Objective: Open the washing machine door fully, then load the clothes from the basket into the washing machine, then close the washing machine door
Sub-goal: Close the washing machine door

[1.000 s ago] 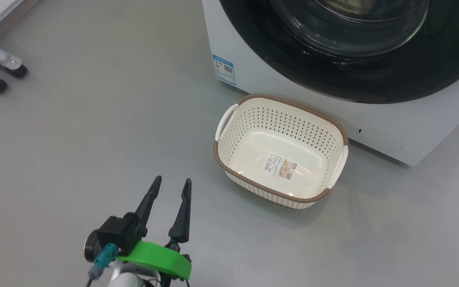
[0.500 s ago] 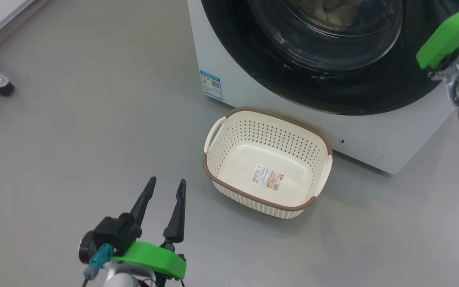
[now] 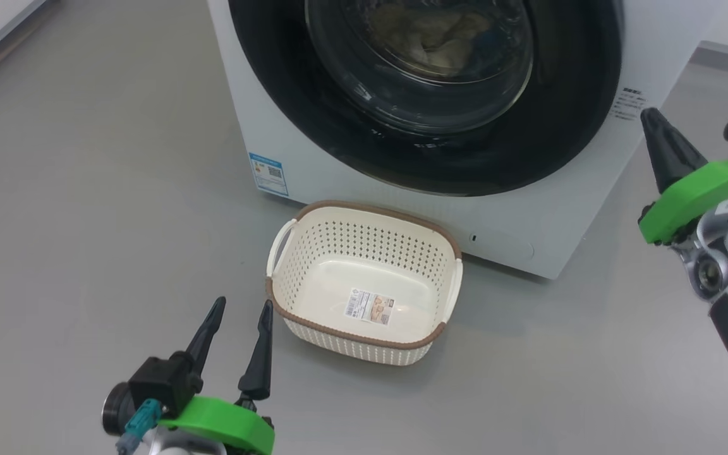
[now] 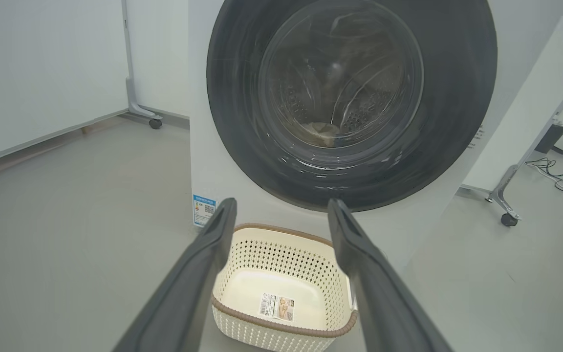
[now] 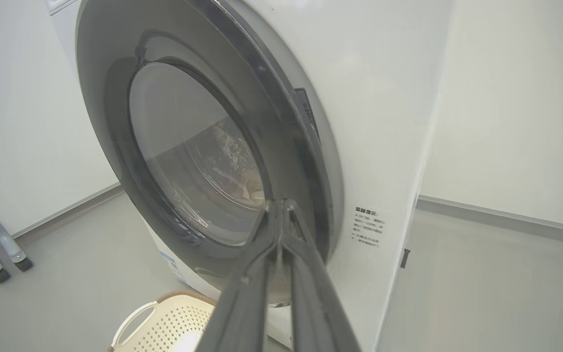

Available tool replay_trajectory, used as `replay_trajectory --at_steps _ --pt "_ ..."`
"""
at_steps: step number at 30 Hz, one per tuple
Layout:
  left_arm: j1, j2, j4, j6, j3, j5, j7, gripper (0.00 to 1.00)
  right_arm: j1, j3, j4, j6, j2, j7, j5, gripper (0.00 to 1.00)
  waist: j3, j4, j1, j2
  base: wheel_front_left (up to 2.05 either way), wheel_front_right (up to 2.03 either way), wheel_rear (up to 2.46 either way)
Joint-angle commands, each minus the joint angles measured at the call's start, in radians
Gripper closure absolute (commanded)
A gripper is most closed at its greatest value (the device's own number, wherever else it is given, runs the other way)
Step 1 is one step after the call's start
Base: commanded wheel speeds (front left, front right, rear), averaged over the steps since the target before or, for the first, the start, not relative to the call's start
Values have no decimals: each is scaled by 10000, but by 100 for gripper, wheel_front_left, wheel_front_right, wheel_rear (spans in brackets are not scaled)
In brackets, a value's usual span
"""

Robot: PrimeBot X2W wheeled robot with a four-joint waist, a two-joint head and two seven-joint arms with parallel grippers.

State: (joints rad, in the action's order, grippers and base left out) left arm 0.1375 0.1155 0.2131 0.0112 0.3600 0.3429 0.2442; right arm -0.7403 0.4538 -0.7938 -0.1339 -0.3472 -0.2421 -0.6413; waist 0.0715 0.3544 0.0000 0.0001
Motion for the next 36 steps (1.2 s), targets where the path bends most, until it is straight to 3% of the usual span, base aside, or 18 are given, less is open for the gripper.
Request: replay_trajectory --at_steps 1,8,17,24,36 --pt "301 214 -348 -3 -377 -13 -53 0 247 -297 458 32 52 -162 395 0 -257 -414 0 -1 0 0 0" --pt "256 327 -333 12 -348 59 -194 0 1755 -2024 1855 32 617 -192 1809 0 -500 -967 0 -1 0 0 0" --pt "98 471 -428 -47 -324 139 -325 0 4510 -4346 3533 32 1871 -195 3604 0 -665 -1562 0 -1 0 0 0" --pt "-90 563 -507 -146 -352 222 -380 0 5924 -4909 4396 32 2480 -196 4069 0 -738 -1901 0 -1 0 0 0" --pt "-213 661 -570 -225 -348 360 -425 0 7688 -5321 6212 32 2935 243 4549 0 -810 -2114 0 -1 0 0 0"
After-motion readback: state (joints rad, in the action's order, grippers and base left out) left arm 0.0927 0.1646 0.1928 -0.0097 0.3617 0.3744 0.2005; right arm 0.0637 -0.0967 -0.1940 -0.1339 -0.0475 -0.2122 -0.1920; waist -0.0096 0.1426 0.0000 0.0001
